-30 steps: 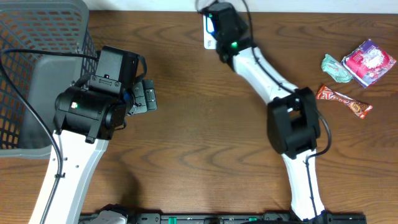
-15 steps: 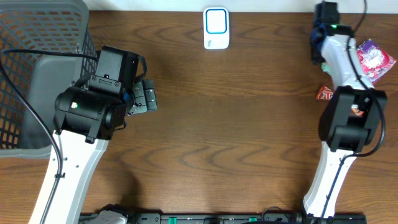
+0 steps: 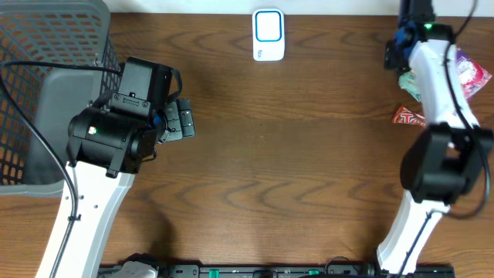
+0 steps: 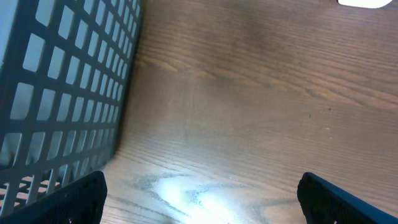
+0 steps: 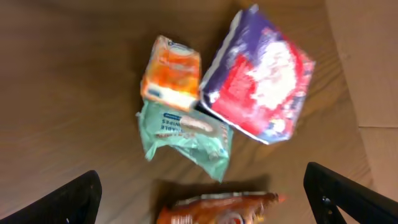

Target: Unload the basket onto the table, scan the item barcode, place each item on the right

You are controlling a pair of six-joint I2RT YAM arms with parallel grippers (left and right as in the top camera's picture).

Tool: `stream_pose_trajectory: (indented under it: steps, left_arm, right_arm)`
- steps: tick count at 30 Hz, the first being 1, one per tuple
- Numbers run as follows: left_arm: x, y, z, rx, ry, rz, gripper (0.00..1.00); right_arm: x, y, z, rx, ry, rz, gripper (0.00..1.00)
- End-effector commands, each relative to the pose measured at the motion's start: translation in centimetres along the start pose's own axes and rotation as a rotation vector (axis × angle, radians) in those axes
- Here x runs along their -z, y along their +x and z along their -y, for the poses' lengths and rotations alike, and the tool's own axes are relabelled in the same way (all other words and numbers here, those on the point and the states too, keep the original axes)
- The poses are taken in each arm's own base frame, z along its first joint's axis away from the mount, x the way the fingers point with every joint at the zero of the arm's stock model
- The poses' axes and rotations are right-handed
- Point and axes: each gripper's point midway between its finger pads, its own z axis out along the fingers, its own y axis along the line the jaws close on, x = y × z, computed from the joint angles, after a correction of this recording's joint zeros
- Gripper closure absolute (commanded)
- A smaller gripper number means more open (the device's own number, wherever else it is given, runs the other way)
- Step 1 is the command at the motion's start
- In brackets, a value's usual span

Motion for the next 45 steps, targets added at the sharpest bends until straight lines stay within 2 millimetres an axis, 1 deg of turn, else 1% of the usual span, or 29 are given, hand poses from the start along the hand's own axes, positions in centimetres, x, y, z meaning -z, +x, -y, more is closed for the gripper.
stream_pose_trajectory:
  steps: [1, 2, 3, 4, 5, 8, 11, 12, 15, 16, 17, 20, 22, 25, 26, 27, 30, 32, 35, 45]
  left_arm:
    - [0.1, -0.1, -0.3, -0.006, -0.010, 0.005, 0.02]
    - [0.1, -0.1, -0.3, -0.006, -0.010, 0.005, 0.02]
    - [0.1, -0.1, -0.3, -0.006, -0.010, 0.005, 0.02]
    - [0.1, -0.1, -0.3, -0.006, -0.010, 0.005, 0.02]
    - [0.1, -0.1, -0.3, -0.006, -0.010, 0.005, 0.02]
    - [0.1, -0.1, -0.3, -0.006, -0.010, 0.005, 0.02]
    - [0.1, -0.1, -0.3, -0.006, -0.010, 0.005, 0.02]
    - [0.1, -0.1, -0.3, -0.006, -0.010, 0.005, 0.02]
    - [0.1, -0.1, -0.3, -0.006, -0.010, 0.005, 0.02]
    - [0.1, -0.1, -0.3, -0.006, -0.010, 0.005, 0.02]
    - [0.1, -0.1, -0.3, -0.006, -0.010, 0.005, 0.02]
    - [0.1, -0.1, -0.3, -0.006, -0.010, 0.005, 0.02]
    - [0.1, -0.1, -0.3, -0.006, -0.010, 0.005, 0.02]
    - [0.1, -0.1, -0.3, -0.006, -0.010, 0.005, 0.02]
    - [0.1, -0.1, -0.3, -0.006, -0.010, 0.005, 0.02]
    - [0.1, -0.1, -0.3, -0.006, -0.010, 0.005, 0.02]
    - [0.1, -0.1, -0.3, -0.006, -0.010, 0.005, 0.02]
    - [0.1, -0.1, -0.3, -0.006, -0.010, 0.005, 0.02]
    - [0.1, -0.1, -0.3, -0.006, -0.010, 0.005, 0.02]
    - [0.1, -0.1, -0.3, -0.006, -0.010, 0.005, 0.02]
  right_arm:
    - [8.0, -1.9, 1.8, -0.147, -0.151, 0.108, 0.01]
    - [9.5, -1.6, 2.0, -0.161, -0.189, 0.106, 0.01]
    - [11.9, -1.1, 2.5, -0.192, -0.235, 0.114, 0.01]
    - [13.4, -0.7, 2.9, -0.217, -0.262, 0.113, 0.01]
    - [14.9, -0.1, 3.3, -0.242, -0.287, 0.111, 0.01]
    - [18.6, 1.8, 4.6, -0.298, -0.306, 0.111, 0.01]
    - [21.8, 3.7, 4.9, -0.292, -0.332, 0.150, 0.01]
    - [22.3, 4.3, 4.9, -0.286, -0.335, 0.162, 0.01]
    - [24.0, 7.1, 4.7, -0.262, -0.352, 0.213, 0.01]
    - [24.7, 8.7, 4.2, -0.251, -0.389, 0.240, 0.01]
    - [25.1, 9.7, 3.7, -0.242, -0.419, 0.250, 0.01]
    - [26.2, 13.3, 2.6, -0.200, -0.524, 0.232, 0.01]
    - [26.7, 15.4, 2.3, -0.181, -0.570, 0.205, 0.01]
    - [26.9, 18.7, 3.2, -0.158, -0.568, 0.149, 0.01]
    - [26.9, 19.4, 3.4, -0.152, -0.563, 0.132, 0.01]
    - [27.0, 20.7, 3.8, -0.141, -0.554, 0.102, 0.01]
    - [26.9, 22.9, 4.5, -0.118, -0.535, 0.040, 0.01]
    - [26.8, 23.9, 4.8, -0.104, -0.523, 0.004, 0.01]
    - [26.7, 24.8, 4.9, -0.092, -0.513, -0.029, 0.01]
    - [26.7, 25.0, 5.0, -0.090, -0.510, -0.035, 0.01]
